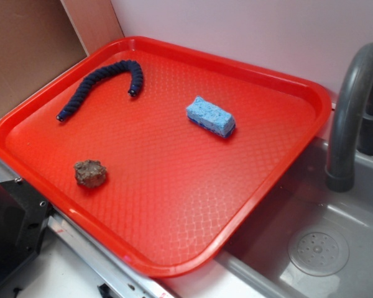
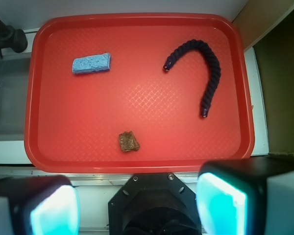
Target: Grab the blue sponge.
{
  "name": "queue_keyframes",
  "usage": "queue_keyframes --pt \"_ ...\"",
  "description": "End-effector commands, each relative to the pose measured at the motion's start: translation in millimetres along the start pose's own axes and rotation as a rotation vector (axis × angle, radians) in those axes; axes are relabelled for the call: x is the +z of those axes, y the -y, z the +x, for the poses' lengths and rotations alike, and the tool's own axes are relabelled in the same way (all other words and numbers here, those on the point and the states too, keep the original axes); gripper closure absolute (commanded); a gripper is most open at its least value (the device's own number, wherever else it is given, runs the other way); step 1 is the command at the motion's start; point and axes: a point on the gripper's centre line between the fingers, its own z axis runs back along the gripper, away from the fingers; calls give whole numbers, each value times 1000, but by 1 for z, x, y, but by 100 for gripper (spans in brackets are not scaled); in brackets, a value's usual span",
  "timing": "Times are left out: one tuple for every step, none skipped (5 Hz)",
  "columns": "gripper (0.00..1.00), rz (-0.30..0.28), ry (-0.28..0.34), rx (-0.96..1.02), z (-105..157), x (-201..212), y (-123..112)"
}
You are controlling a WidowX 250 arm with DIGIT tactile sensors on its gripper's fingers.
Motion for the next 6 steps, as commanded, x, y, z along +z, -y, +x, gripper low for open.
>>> queue_keyframes --pt "0 0 0 0 0 0 0" --pt "0 48 36 -257 40 -4 15" --pt "0 80 -9 -515 80 -21 34" --pt "0 123 -44 -774 97 -36 55" --pt "0 177 -135 -1038 117 -74 69" --pt "0 183 -212 -1255 128 -113 77"
